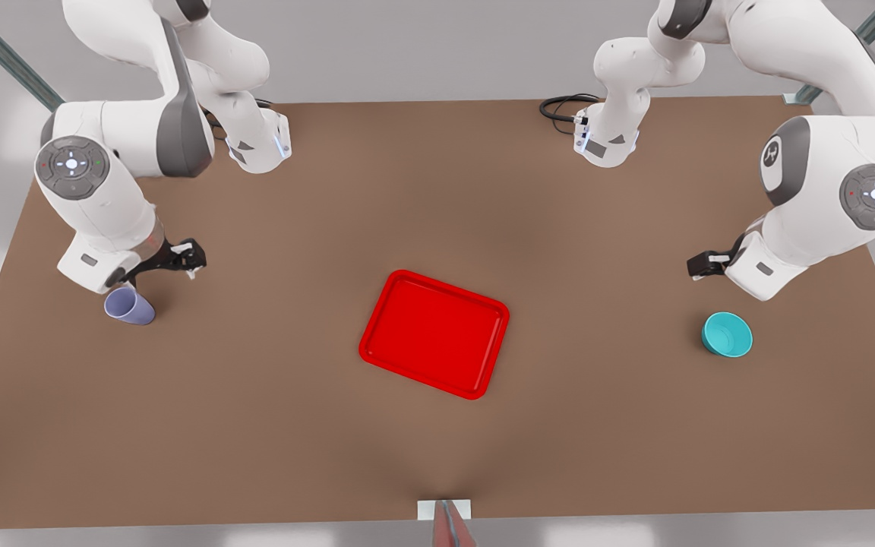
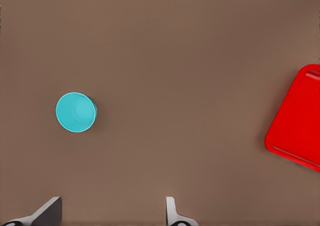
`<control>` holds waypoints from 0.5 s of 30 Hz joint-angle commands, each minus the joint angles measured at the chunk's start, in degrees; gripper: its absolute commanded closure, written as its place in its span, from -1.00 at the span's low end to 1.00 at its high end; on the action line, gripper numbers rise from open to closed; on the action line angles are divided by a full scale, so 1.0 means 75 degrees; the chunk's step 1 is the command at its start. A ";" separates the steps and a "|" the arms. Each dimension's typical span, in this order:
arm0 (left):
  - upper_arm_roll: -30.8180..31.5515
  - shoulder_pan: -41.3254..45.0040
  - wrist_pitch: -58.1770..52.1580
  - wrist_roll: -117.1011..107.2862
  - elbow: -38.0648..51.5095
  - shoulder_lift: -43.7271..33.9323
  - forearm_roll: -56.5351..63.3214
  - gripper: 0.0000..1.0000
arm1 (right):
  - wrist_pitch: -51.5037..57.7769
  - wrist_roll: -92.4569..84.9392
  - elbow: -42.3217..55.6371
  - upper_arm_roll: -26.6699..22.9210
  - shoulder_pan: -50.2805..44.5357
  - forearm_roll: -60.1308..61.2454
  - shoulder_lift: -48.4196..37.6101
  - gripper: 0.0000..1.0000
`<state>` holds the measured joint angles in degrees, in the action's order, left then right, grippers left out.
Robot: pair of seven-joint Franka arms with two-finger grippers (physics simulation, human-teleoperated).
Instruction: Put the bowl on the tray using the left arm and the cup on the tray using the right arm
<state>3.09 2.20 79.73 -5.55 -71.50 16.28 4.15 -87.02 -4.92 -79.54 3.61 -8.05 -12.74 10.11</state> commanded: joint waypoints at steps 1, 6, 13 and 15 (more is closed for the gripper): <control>-0.0002 -0.0011 -0.0002 0.0001 0.0005 -0.0003 0.0009 -1.00 | 0.0001 0.0000 0.0000 -0.0001 0.0007 0.0000 -0.0001 -1.00; -0.0107 -0.0714 -0.0331 0.0915 0.0263 0.0021 -0.0014 -1.00 | -0.0057 0.0000 0.0000 -0.0001 0.0007 0.0000 0.0058 -1.00; -0.0072 -0.0527 0.0771 0.1068 0.1611 0.1907 0.0032 -1.00 | -0.0069 0.0000 0.0012 -0.0001 0.0042 0.0176 0.0070 -1.00; -0.0037 -0.0492 0.0783 0.1021 0.1412 0.1884 0.0091 -1.00 | -0.0069 0.0000 0.0012 -0.0001 0.0031 0.0176 0.0070 -1.00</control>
<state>2.81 -1.54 85.60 2.16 -60.90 30.70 4.46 -87.54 -4.92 -79.53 3.60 -7.89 -11.43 10.64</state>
